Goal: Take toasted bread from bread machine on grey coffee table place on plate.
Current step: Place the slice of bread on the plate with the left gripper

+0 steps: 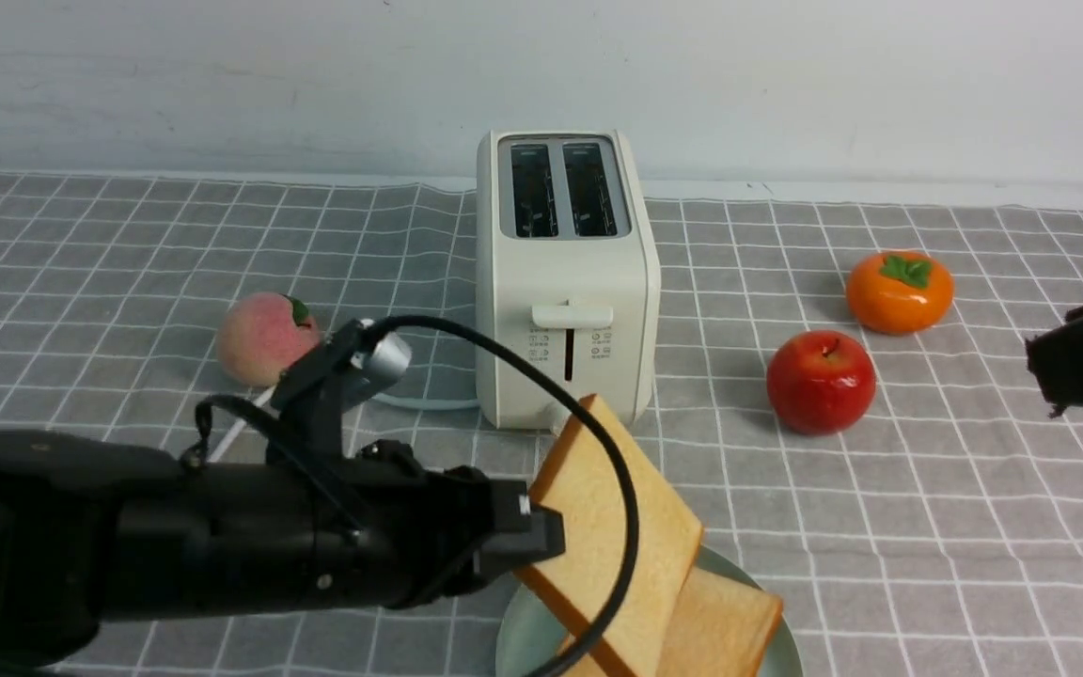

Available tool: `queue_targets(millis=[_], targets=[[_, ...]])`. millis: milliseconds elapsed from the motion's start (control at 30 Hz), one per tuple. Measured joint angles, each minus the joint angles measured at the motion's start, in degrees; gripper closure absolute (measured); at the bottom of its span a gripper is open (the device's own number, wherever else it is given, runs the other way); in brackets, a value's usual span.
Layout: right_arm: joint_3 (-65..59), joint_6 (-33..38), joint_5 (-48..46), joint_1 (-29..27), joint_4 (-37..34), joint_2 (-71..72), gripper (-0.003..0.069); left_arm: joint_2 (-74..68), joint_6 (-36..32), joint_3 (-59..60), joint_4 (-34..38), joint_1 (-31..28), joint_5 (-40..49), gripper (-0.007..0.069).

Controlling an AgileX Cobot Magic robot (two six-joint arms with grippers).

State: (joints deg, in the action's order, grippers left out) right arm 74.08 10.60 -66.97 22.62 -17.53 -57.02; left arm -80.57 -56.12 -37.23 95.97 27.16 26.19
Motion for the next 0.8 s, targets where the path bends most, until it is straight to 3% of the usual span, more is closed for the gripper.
queue_targets(millis=[233,533,700,733,800], targets=[[0.0,0.0,-0.1,0.0,0.0,0.0,0.0419,-9.2,0.1,0.0,2.2,0.0,1.9,0.0546],[0.0,0.1,-0.1,0.0,0.0,0.0,0.0419,-10.1,0.3,0.0,2.4,0.0,7.2,0.0536],[0.0,0.2,-0.1,0.0,0.0,0.0,0.0419,-10.1,0.3,0.0,2.4,0.0,4.3,0.044],[0.0,0.2,-0.1,0.0,0.0,0.0,0.0419,-10.1,0.3,0.0,2.4,0.0,3.1,0.0351],[0.0,0.2,-0.1,0.0,0.0,0.0,0.0419,-10.1,0.3,0.0,2.4,0.0,2.3,0.0277]])
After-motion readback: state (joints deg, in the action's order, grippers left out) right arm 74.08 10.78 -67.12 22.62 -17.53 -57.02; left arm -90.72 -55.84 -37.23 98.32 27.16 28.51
